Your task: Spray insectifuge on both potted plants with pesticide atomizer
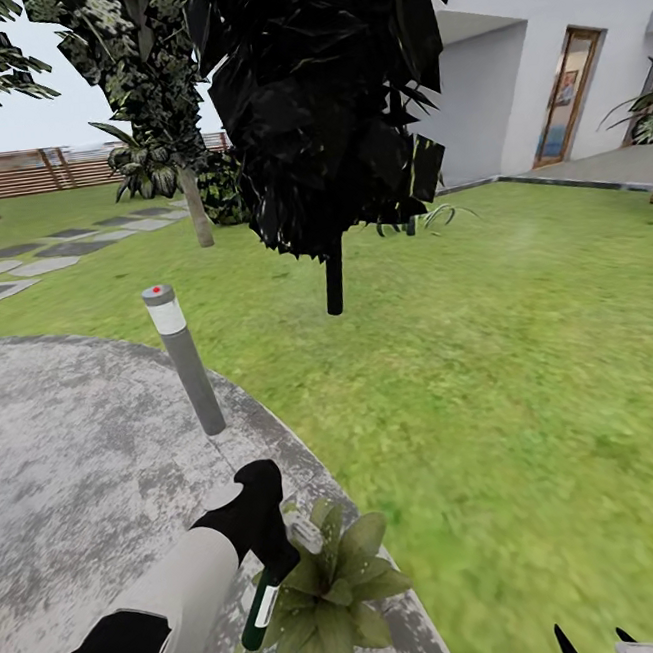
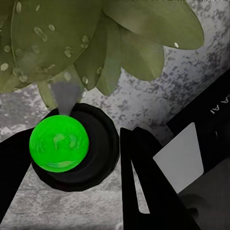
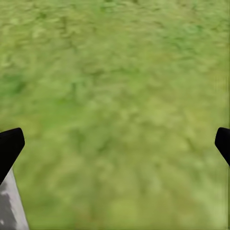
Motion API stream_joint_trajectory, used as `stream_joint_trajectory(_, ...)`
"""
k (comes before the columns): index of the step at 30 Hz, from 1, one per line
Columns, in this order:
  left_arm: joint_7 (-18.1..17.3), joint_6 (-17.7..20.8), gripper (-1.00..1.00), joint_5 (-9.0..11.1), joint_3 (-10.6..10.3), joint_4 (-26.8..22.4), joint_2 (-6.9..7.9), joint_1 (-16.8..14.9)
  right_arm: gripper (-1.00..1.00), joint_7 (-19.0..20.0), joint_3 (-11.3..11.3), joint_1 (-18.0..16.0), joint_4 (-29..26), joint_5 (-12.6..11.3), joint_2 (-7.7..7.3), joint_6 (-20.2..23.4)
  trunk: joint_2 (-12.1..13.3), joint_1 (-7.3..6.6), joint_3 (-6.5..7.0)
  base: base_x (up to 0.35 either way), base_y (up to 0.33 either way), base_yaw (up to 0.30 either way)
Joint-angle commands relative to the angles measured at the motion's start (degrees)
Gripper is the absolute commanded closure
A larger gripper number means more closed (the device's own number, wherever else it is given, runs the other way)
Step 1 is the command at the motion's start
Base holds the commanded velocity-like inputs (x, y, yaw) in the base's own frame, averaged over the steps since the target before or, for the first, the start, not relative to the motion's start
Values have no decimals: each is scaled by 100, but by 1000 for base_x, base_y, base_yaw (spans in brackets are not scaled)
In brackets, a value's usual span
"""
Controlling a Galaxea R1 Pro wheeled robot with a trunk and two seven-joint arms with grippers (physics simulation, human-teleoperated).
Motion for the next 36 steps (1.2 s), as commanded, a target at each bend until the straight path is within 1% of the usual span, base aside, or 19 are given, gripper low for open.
stream_joint_trajectory(1,-57,81,100,-48,-10,-10,4,-3,-100,44,-49,-10,-6,28,-3,-23,-2,-1,-5,0,0,0)
stream_joint_trajectory(4,-54,243,100,-47,-10,-11,8,-5,-100,40,-50,-10,-4,26,-8,-23,-2,-1,-5,0,-49,0)
stream_joint_trajectory(8,-49,273,100,-49,-7,-11,9,-5,-100,45,-39,-10,-3,23,11,-23,-2,-1,-5,-54,-237,0)
stream_joint_trajectory(13,-48,279,100,-47,-14,-11,31,-5,-100,46,-33,-10,-3,23,24,-23,-2,-1,-5,-174,-239,12)
stream_joint_trajectory(23,-48,284,100,-55,-24,-3,57,-5,-100,43,-33,-10,-3,23,26,-23,-2,-1,-5,-222,-169,255)
stream_joint_trajectory(27,-48,284,100,-50,12,-2,103,9,-100,42,-33,-10,-2,23,26,-23,-2,-1,-5,-23,-14,227)
stream_joint_trajectory(32,-56,276,100,-7,29,-2,134,18,-100,42,-33,-10,-3,23,23,-23,-2,-1,-5,-1,-1,25)
stream_joint_trajectory(36,-73,276,100,17,40,-1,264,23,-100,44,-33,-10,-3,23,26,-23,-2,-1,-5,0,0,72)
